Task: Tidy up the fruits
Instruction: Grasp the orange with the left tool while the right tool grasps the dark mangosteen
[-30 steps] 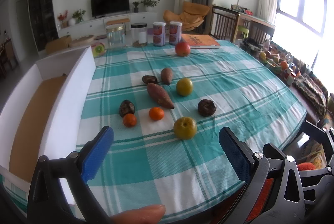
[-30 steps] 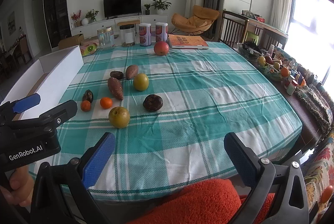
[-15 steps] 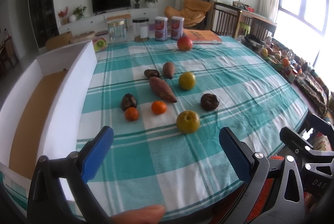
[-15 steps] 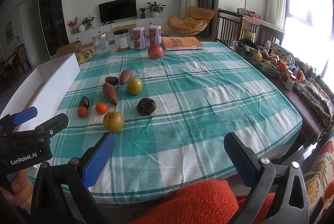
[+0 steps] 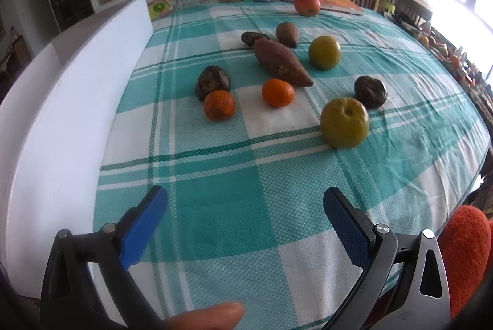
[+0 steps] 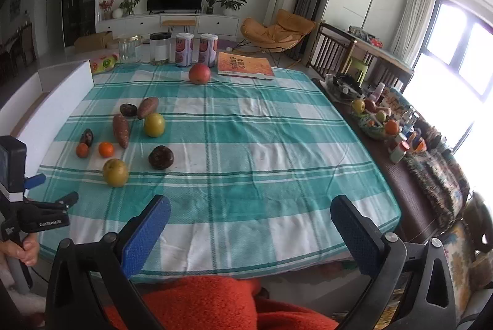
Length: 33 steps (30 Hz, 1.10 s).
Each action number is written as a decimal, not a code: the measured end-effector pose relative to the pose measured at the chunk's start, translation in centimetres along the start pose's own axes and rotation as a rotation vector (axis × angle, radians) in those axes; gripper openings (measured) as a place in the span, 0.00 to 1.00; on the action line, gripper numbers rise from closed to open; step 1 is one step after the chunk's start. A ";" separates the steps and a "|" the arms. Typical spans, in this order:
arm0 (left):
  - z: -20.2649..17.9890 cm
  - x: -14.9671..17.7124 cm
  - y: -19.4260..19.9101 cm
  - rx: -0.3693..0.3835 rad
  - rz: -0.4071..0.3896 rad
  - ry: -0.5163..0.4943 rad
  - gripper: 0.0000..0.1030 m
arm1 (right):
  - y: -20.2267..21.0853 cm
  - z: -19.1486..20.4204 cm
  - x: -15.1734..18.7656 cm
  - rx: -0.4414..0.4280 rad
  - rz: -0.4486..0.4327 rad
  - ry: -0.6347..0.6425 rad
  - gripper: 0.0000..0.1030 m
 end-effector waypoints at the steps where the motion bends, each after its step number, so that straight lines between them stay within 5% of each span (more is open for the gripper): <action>1: 0.0 0.2 -0.5 -0.013 0.005 -0.008 0.99 | -1.1 0.5 1.3 -0.064 0.008 -0.085 1.00; 6: 0.7 1.3 -1.8 -0.029 0.035 -0.025 0.99 | -3.7 3.5 6.7 -0.200 -0.027 -0.300 1.00; 9: 1.5 2.0 -1.9 0.038 0.028 0.050 1.00 | -3.2 6.0 7.6 -0.230 -0.065 -0.246 1.00; 11: 2.1 1.9 -2.1 0.017 0.010 0.063 1.00 | -2.6 7.7 7.7 -0.224 -0.109 -0.165 1.00; 17: 2.4 1.1 -2.4 0.061 0.012 0.024 1.00 | -2.4 8.5 8.2 -0.206 -0.135 -0.114 1.00; 22: 4.0 -2.7 -3.3 0.234 -0.054 0.128 0.97 | -2.7 7.7 8.3 -0.206 -0.119 -0.141 1.00; 27: 4.3 -5.1 -5.3 0.186 -0.063 0.054 0.95 | -2.7 7.7 8.3 -0.204 -0.118 -0.137 1.00; 28: 4.2 -5.3 -5.7 0.174 -0.060 0.040 0.87 | -2.7 7.7 8.3 -0.203 -0.118 -0.135 1.00; 29: 4.2 -5.5 -6.2 0.166 -0.047 0.034 0.60 | -2.7 7.7 8.4 -0.202 -0.119 -0.133 1.00; 30: 4.5 -5.8 -6.2 0.118 -0.055 0.019 0.54 | -2.7 7.8 8.4 -0.202 -0.118 -0.132 1.00; 33: 4.8 -6.1 -6.4 0.146 -0.055 0.042 0.39 | -2.8 7.7 8.4 -0.205 -0.112 -0.139 1.00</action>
Point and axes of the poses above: each gripper's, at about its wrist camera, not at the fingertips, and y roughly against the way its jaws point, z to its left, x to its underside, the point moved 8 cm from there along -y, roughly the way its jaws point, and after that the axes turned 13 degrees about -y, right-handed, at the moved point
